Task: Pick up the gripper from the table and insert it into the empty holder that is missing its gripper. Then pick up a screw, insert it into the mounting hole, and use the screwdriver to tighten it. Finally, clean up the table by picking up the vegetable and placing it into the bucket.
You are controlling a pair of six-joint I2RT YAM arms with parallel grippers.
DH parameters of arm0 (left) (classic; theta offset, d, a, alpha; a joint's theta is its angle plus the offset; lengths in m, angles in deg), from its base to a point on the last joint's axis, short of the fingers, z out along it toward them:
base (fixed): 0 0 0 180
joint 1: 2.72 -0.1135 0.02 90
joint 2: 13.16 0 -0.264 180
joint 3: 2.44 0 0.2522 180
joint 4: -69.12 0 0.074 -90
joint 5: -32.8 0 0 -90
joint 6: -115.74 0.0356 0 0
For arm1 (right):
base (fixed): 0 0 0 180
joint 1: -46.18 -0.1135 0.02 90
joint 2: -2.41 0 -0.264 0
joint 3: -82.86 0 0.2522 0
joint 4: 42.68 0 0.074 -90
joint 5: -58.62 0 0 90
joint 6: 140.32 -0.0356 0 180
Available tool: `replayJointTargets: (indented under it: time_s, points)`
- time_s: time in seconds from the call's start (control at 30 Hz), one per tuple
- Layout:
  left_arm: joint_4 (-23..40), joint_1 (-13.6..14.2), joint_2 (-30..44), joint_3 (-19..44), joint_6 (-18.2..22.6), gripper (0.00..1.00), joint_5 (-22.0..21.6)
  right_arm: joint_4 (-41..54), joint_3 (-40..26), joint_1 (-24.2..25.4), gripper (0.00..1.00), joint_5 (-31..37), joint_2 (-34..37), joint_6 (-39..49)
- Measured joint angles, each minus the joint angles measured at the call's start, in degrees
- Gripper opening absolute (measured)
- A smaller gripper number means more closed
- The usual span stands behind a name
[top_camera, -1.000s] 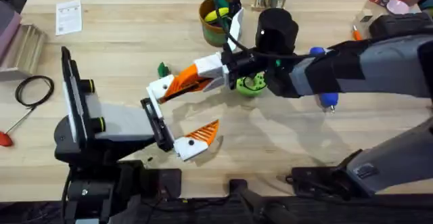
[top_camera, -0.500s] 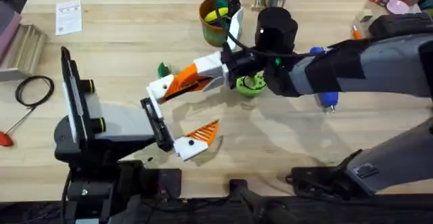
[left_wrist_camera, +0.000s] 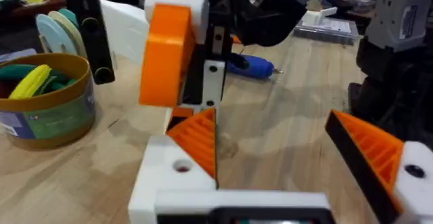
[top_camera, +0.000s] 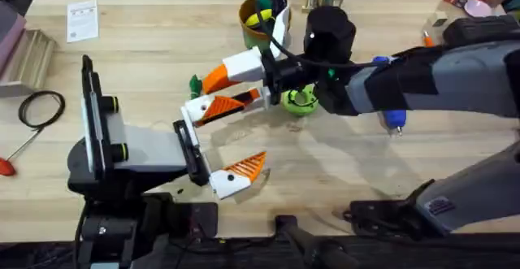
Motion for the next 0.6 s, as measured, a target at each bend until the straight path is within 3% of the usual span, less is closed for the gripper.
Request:
replayJointTargets:
  time_s: [0.4, 0.47, 0.6]
  points:
    - [0.0, 0.0, 0.0, 0.0, 0.0, 0.985, 0.0, 2.3, 0.0, 3.5, 0.794, 2.1, -1.2, 3.1]
    - [0.0, 0.0, 0.0, 0.0, 0.0, 0.985, 0.0, 8.3, 0.0, 3.8, 0.794, 4.2, -4.1, 6.2]
    - [0.0, 0.0, 0.0, 0.0, 0.0, 0.985, 0.0, 31.4, -0.2, 3.9, 0.794, 11.2, -14.9, 15.9]
